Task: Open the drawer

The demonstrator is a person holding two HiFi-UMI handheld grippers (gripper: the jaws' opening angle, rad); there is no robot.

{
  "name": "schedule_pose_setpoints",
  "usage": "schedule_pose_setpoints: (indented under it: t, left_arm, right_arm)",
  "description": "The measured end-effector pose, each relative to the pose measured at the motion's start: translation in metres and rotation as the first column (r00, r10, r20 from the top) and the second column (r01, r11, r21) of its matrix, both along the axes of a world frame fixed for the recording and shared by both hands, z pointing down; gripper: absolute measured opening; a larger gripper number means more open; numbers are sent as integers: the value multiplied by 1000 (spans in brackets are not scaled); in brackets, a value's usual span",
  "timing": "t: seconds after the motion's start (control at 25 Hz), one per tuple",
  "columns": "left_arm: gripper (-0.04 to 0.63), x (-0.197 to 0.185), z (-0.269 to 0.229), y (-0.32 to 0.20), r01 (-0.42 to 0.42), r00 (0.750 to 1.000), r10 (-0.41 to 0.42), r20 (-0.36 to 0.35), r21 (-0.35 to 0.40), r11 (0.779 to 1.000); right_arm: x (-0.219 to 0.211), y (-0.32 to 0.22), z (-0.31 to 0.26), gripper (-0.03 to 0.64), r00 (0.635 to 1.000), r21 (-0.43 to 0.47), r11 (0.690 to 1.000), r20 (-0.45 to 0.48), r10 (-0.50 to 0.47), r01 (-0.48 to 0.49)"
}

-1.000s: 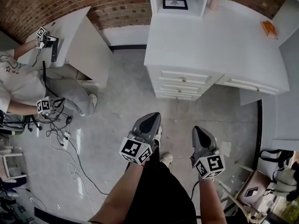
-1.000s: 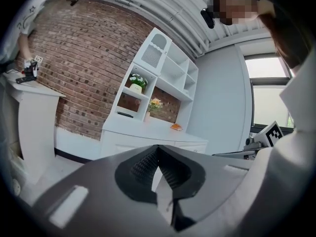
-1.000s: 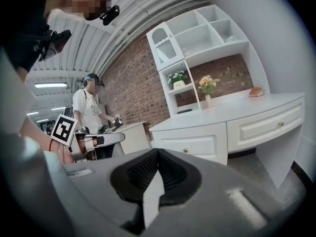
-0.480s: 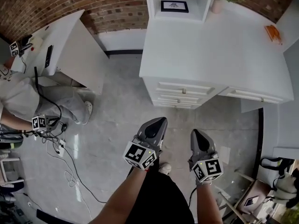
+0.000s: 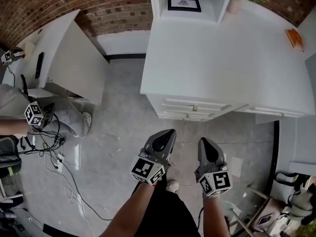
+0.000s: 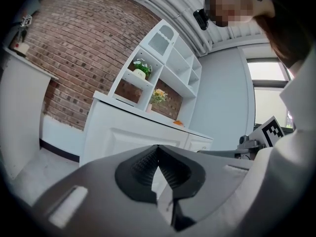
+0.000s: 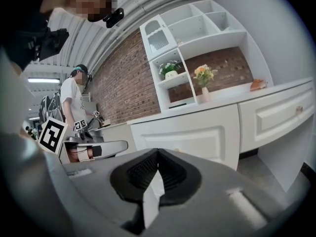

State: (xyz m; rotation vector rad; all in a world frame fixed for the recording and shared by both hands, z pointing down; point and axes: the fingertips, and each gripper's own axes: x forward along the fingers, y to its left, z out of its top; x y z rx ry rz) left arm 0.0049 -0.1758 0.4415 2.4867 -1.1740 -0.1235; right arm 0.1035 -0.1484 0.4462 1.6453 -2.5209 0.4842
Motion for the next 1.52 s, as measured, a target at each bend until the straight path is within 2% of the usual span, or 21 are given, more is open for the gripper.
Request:
schedule_pose_setpoints:
  t: [0.4, 0.6, 1.2, 1.52]
  left_arm:
    - [2, 8, 28, -36, -15, 999, 13, 52, 35, 999]
    - [2, 10, 44, -50, -8, 999, 7, 38, 22, 1000]
    - [2, 24, 69, -73, -34, 999, 33, 29, 14, 999]
    - [2, 26, 76, -85, -50, 999, 50, 22, 5, 999]
  right_arm:
    - [1, -38, 41, 2, 999, -27, 998, 1, 51, -51]
    - [1, -52, 53, 2, 997, -25, 997, -18, 79, -80]
    - [-11, -95, 71, 86, 989, -4, 994, -103, 107, -108]
    - [-12, -111, 79, 106, 981, -10, 991, -145, 131, -134]
